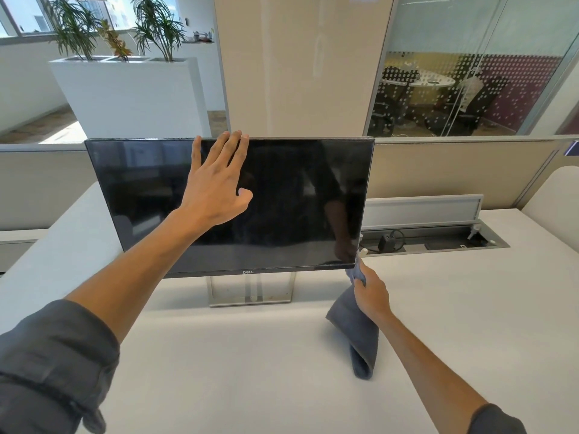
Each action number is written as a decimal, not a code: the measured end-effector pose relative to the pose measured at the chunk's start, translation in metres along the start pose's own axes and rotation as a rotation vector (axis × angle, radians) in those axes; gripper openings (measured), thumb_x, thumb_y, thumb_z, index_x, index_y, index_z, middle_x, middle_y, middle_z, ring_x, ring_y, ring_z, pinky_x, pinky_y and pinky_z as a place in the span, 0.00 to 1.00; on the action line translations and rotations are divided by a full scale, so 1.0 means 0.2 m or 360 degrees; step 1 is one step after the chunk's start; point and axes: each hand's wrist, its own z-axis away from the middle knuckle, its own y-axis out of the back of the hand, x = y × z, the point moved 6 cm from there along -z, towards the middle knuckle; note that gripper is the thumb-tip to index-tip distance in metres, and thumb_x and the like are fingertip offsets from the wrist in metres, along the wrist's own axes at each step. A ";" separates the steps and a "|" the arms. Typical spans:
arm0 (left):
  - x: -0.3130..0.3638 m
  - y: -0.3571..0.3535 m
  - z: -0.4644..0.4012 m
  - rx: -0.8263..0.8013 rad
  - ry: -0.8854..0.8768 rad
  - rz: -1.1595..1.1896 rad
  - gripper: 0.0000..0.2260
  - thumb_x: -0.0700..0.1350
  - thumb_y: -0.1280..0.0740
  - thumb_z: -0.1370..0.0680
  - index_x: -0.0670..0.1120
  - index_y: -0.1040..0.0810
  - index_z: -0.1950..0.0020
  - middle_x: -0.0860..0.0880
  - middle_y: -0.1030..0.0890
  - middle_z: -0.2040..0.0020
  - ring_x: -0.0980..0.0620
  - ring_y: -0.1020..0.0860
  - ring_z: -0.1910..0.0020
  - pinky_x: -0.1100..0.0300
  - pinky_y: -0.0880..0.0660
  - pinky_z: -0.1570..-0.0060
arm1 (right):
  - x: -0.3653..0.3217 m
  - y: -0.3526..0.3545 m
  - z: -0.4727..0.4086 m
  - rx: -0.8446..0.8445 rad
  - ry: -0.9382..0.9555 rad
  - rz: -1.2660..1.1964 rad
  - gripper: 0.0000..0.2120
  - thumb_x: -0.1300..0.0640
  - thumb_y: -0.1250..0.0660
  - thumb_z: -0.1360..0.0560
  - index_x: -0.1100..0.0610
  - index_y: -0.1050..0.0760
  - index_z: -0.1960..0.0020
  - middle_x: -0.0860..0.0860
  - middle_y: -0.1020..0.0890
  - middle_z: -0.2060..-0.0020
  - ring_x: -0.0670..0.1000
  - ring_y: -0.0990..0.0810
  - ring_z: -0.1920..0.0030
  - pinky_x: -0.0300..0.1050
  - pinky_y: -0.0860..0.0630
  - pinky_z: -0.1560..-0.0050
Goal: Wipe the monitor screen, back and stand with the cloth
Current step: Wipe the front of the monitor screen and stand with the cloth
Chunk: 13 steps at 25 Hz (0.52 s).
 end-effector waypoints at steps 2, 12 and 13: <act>-0.01 0.01 -0.01 -0.0017 0.0002 -0.0004 0.36 0.57 0.46 0.26 0.47 0.53 0.21 0.47 0.50 0.21 0.48 0.53 0.22 0.39 0.64 0.27 | 0.05 -0.07 0.03 -0.0171 -0.0049 0.0204 0.22 0.59 0.43 0.18 0.53 0.39 0.25 0.54 0.31 0.29 0.57 0.31 0.30 0.51 0.36 0.30; 0.28 0.13 0.33 0.0323 -0.0058 0.0463 0.28 0.50 0.39 0.25 0.43 0.34 0.27 0.45 0.29 0.29 0.47 0.31 0.31 0.51 0.37 0.30 | -0.13 -0.01 0.35 0.0411 -0.0279 -0.0175 0.25 0.49 0.30 0.25 0.54 0.36 0.33 0.55 0.22 0.38 0.56 0.22 0.42 0.50 0.26 0.39; 0.33 0.09 0.41 0.0250 0.0001 0.0587 0.25 0.51 0.38 0.24 0.44 0.30 0.29 0.47 0.24 0.35 0.48 0.25 0.37 0.54 0.32 0.36 | -0.16 -0.02 0.40 0.0441 -0.0205 -0.0215 0.25 0.50 0.28 0.27 0.54 0.35 0.35 0.54 0.22 0.40 0.54 0.21 0.44 0.48 0.25 0.40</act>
